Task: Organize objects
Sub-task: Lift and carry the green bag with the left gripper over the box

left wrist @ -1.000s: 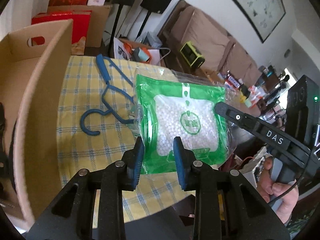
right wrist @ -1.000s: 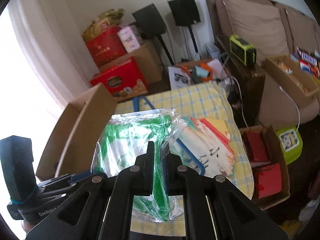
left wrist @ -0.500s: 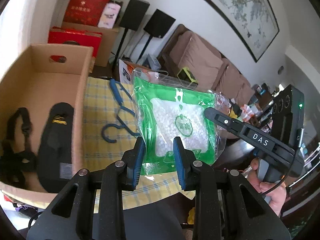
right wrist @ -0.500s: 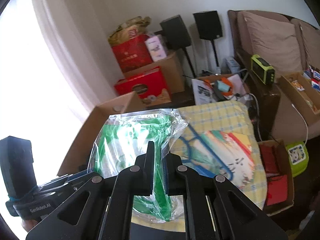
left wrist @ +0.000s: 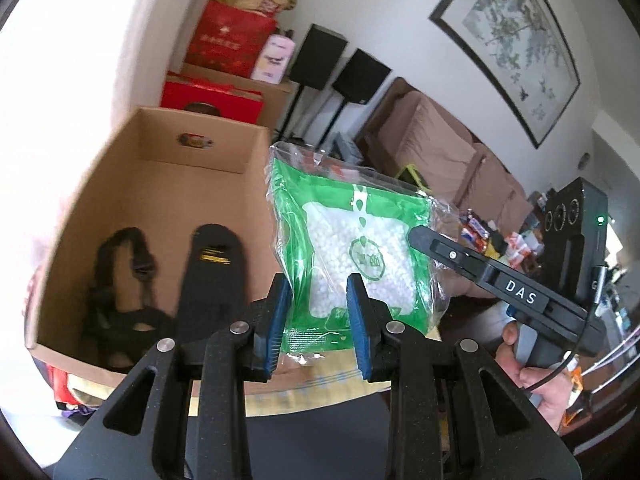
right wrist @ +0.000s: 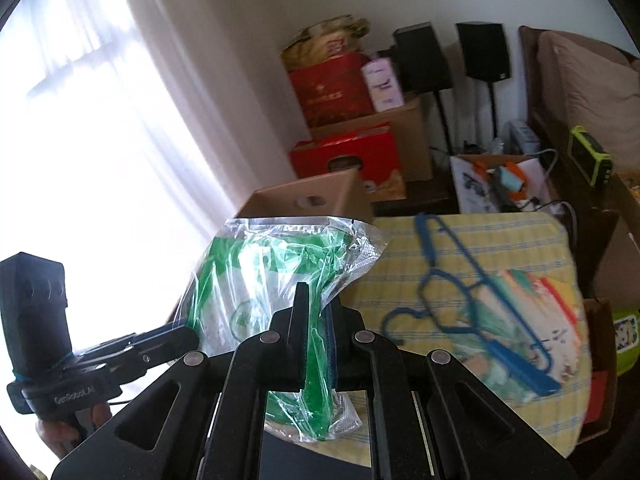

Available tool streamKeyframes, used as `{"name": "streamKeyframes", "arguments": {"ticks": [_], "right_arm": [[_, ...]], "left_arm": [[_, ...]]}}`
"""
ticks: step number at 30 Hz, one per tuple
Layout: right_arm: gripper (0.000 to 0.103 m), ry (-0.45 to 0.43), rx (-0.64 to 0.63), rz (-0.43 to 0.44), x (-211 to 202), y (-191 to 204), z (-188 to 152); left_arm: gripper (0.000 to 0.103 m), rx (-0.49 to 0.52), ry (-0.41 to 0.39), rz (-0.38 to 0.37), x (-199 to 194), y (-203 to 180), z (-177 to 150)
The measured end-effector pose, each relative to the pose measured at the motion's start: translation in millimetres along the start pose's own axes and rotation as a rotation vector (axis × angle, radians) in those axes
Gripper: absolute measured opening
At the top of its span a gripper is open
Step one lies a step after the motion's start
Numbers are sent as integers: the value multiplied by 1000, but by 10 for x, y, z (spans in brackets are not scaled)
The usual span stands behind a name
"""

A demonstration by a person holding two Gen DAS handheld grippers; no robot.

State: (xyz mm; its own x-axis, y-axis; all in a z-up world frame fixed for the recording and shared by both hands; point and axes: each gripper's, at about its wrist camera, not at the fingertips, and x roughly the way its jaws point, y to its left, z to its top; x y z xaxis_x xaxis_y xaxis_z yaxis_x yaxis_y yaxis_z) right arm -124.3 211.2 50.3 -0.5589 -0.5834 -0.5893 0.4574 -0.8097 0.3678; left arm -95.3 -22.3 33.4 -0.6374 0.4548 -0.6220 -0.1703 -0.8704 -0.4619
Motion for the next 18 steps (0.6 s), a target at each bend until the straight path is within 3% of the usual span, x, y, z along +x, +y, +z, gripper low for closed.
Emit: {"name": "streamKeyframes", "arguments": {"ticks": [18], "right_arm": [[6, 141, -49, 38, 960, 602, -125]], "left_arm": [[26, -82, 27, 114, -153, 986, -48]]}}
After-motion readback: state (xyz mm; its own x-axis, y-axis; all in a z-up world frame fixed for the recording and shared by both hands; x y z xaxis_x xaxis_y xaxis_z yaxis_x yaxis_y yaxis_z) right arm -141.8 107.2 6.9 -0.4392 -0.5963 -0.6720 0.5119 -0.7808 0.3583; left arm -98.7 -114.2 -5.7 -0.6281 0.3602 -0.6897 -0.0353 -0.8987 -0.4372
